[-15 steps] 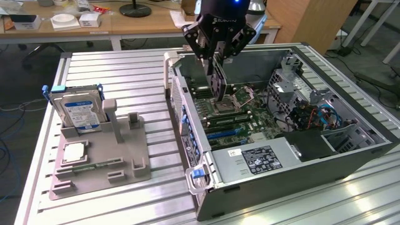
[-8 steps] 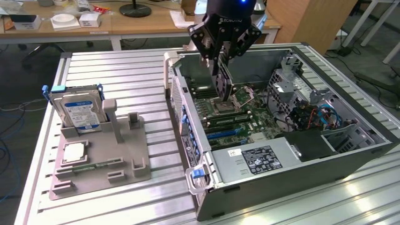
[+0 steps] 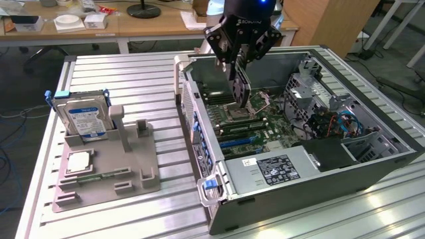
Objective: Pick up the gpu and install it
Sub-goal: 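Pick up the gpu and move the gpu toward the slot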
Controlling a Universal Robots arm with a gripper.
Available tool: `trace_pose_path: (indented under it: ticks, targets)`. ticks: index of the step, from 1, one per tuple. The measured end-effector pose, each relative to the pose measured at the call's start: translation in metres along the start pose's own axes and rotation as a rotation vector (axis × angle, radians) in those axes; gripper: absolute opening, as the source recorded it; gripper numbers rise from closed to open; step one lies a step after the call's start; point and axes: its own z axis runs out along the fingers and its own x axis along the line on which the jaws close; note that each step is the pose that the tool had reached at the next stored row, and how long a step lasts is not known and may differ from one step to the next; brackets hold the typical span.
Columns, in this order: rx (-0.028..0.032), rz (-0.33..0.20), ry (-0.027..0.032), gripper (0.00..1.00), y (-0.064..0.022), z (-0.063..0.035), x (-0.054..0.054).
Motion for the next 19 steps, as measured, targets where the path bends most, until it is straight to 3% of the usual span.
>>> trace_pose_path:
  ticks: [8,19]
  targets:
    - [-0.0091,-0.032,0.0010,0.27,0.0002,0.0002,-0.009]
    - [-0.0095,-0.034,0.0012,0.27,0.0004,0.0004,-0.019]
